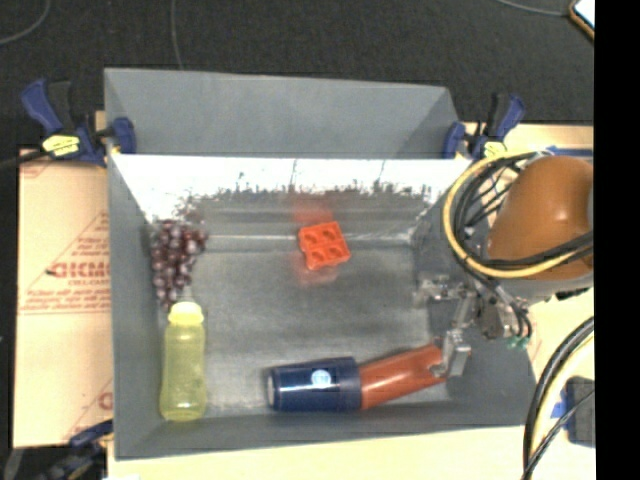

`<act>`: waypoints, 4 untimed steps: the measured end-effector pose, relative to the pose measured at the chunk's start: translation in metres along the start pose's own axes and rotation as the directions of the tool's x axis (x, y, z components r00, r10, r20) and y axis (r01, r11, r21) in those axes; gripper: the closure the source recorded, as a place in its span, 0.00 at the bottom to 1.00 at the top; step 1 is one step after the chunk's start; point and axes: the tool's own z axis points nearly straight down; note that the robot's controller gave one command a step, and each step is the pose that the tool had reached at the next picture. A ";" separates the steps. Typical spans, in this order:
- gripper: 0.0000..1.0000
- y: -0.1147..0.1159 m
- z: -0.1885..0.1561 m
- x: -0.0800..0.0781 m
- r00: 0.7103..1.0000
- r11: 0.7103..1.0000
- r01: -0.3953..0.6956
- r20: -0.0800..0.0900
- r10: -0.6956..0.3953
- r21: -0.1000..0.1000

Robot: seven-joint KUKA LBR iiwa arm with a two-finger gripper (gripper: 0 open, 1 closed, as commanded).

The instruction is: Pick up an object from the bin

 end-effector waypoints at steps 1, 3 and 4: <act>0.00 0.000 -0.004 -0.002 1.000 1.000 0.005 0.007 -0.005 0.001; 0.00 0.018 0.026 0.022 0.931 0.931 0.364 0.018 -0.365 0.012; 0.00 0.041 0.060 0.020 0.963 0.963 0.270 0.014 -0.270 0.006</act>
Offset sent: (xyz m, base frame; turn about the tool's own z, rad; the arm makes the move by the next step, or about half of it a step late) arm -0.0156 0.0143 -0.0900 -0.1620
